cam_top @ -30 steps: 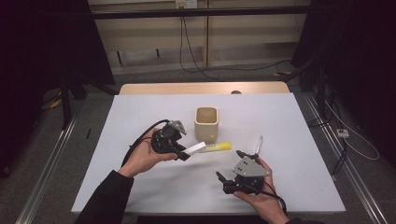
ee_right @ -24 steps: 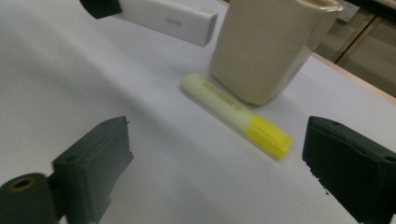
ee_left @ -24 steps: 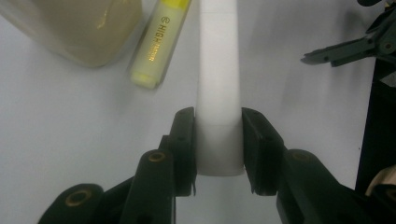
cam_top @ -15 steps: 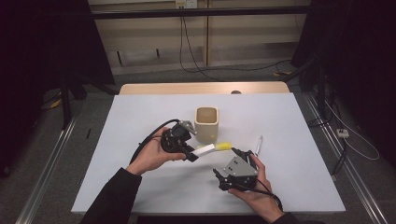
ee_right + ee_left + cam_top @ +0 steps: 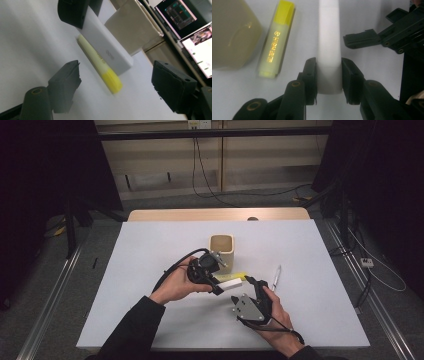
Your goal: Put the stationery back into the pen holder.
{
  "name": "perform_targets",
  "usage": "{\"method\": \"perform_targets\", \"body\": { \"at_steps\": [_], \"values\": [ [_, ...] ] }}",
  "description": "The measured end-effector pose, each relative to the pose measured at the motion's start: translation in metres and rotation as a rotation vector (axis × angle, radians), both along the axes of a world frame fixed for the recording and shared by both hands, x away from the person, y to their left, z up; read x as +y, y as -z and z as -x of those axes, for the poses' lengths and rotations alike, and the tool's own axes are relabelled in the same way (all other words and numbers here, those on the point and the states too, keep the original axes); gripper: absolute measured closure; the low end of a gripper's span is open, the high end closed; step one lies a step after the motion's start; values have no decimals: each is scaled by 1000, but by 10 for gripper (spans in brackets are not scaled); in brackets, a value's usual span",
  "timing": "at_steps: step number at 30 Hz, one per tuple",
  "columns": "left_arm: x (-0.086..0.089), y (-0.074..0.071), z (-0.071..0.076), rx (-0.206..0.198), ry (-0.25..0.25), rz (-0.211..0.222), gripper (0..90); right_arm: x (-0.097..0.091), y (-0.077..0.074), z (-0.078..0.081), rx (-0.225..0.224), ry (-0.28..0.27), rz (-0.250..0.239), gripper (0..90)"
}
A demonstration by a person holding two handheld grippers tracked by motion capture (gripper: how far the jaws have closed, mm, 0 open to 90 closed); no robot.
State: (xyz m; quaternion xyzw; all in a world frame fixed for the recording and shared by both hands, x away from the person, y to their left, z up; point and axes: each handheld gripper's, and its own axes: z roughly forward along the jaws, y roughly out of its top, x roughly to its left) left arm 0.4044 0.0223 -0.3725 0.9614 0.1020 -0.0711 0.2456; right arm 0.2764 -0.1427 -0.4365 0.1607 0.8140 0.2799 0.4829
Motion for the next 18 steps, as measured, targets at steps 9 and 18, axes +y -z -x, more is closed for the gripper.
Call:
{"method": "perform_targets", "body": {
  "at_steps": [9,18],
  "values": [
    [-14,2,2,13,15,-8,675,5,3,3,-112,-35,151,397],
    [-25,2,2,24,30,-26,674,7,11,4,-177,-54,291,558]
  ]
}}
